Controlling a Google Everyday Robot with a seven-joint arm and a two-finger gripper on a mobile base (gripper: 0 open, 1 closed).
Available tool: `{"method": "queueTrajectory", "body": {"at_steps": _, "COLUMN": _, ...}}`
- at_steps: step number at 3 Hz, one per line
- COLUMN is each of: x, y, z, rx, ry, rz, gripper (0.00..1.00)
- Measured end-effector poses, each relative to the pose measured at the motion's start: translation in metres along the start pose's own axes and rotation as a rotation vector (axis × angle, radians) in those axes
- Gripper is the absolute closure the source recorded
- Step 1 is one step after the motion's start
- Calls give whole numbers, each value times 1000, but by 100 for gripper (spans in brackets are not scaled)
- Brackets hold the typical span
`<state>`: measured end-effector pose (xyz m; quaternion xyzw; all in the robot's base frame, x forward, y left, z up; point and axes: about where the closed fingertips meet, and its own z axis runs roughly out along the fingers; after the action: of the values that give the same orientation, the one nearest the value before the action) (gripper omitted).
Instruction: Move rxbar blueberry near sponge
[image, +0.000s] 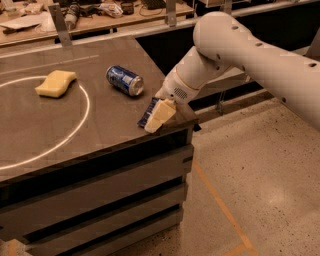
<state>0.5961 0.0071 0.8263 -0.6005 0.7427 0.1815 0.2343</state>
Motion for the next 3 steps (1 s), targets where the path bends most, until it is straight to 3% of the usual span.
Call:
{"method": "queueTrajectory", "body": {"at_steps": 2, "x": 1, "y": -1, "z": 0, "rx": -11, "ry": 4, "rz": 5, "gripper": 46}}
{"method": "queueTrajectory", "body": {"at_steps": 3, "x": -1, "y": -1, "z": -2, "rx": -11, "ry": 4, "rz": 5, "gripper": 62}}
